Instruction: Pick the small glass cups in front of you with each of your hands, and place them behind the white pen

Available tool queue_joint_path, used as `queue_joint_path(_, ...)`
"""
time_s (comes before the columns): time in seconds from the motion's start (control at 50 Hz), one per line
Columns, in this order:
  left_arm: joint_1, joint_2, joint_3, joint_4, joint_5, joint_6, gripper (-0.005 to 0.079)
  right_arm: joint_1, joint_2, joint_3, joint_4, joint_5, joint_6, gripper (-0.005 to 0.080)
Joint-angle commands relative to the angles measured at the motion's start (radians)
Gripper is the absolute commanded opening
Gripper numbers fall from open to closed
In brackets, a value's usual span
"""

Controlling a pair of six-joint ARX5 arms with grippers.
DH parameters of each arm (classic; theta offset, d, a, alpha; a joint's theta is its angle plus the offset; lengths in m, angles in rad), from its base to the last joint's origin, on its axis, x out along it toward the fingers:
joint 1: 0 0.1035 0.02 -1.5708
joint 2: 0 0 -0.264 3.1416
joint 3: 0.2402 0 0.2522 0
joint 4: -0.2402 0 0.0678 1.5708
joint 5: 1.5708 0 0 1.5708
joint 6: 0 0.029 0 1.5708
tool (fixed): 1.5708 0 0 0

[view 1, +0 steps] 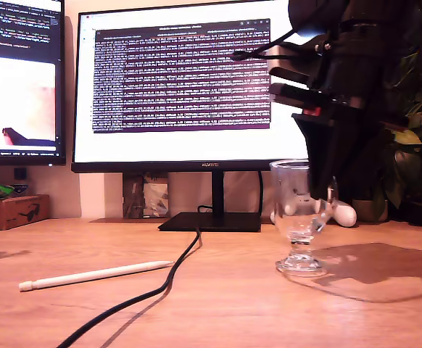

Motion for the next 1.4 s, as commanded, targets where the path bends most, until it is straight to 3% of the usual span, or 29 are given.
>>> queue_joint_path(0.0, 0.002, -0.005, -0.002, -0.008, -0.037, -0.051, 0.0014, 0.005, 0.003, -0.002, 0.012, -0.007, -0.006, -0.0013)
queue_joint_path(0.14, 0.002, 0.018, -0.002, -0.01, -0.072, -0.125, 0.0047, 0.005, 0.003, -0.002, 0.019, -0.008, -0.006, -0.0013)
queue_joint_path(0.28, -0.001, 0.07, -0.002, 0.003, -0.051, -0.177, 0.0272, 0.005, 0.003, -0.002, 0.021, -0.008, -0.006, -0.0013)
queue_joint_path(0.34, -0.001, 0.095, -0.002, 0.005, -0.042, -0.177, 0.0306, 0.005, 0.003, -0.002, 0.021, -0.008, -0.006, -0.0013)
queue_joint_path(0.62, 0.009, 0.179, -0.002, 0.042, -0.049, -0.228, 0.0307, 0.006, 0.003, -0.002, 0.014, -0.008, -0.006, -0.0013)
queue_joint_path(1.04, 0.104, 0.204, -0.002, -0.067, -0.085, -0.172, 0.0307, 0.014, 0.003, -0.002, 0.036, -0.008, -0.022, -0.0013)
queue_joint_path(1.38, 0.124, 0.211, -0.002, 0.005, -0.084, -0.156, 0.0307, 0.018, 0.003, -0.002, 0.054, -0.008, -0.023, -0.0013)
